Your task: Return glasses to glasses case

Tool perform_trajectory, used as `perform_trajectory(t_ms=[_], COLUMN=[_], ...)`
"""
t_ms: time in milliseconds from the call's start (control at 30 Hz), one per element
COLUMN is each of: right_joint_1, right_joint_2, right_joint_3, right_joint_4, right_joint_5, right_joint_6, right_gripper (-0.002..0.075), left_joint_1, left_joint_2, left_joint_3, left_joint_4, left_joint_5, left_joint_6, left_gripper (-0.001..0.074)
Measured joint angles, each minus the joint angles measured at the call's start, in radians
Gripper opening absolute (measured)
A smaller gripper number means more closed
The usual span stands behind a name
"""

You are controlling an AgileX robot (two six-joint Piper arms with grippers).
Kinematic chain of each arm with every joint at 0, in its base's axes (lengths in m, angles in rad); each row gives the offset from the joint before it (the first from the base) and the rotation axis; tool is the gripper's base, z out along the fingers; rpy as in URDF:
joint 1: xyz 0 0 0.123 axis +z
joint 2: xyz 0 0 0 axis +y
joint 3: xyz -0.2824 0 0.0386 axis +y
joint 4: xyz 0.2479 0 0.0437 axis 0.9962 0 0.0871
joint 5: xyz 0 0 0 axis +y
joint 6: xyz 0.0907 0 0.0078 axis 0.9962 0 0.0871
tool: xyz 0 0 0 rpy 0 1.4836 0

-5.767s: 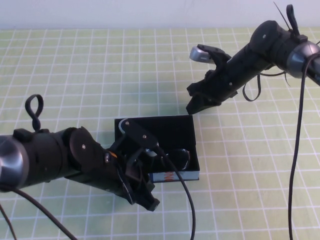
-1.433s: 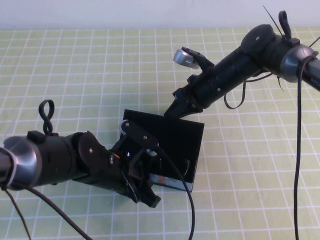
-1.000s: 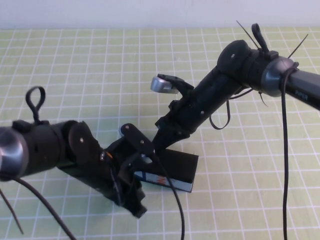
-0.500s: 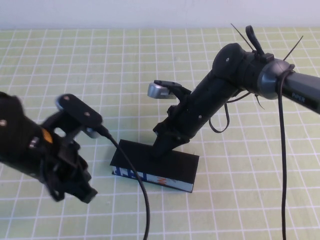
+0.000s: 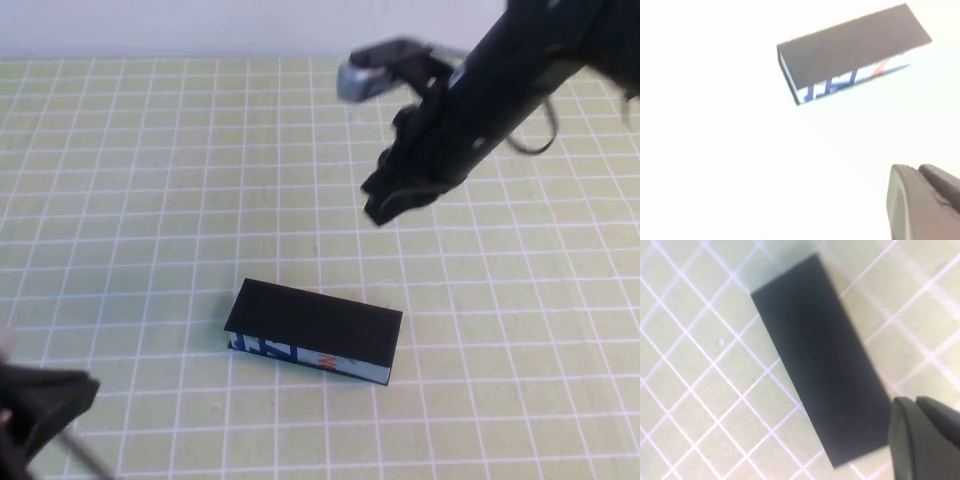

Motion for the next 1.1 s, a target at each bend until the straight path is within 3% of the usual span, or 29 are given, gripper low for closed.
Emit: perform_trajectory(t_ms=[300,533,1100], right_joint_1=[0.0,0.0,0.0], right_joint_2=[-0.35,-0.64,-1.518], right_joint_3=[0.001,0.182,1.404], right_joint_4=[-0.084,-0.154,-0.19], right_joint_5=[0.025,-0.079,-0.825], right_joint_6=[0.099,0.123,0.124], right_gripper=[-0.0018,-0.0018,-0.0018], left_joint_1=[0.0,0.0,0.0], left_joint_2=[-0.411,-0.519,-0.519], left_joint_3=[0.221,0.38,0.423], left_joint_4=[-0.002,-0.004,-0.011], left_joint_5=[-0.115,-0.286,-0.341], left_joint_6=[-0.088,-0.277,-0.331], left_gripper=[-0.0003,-0.0003,-0.0003])
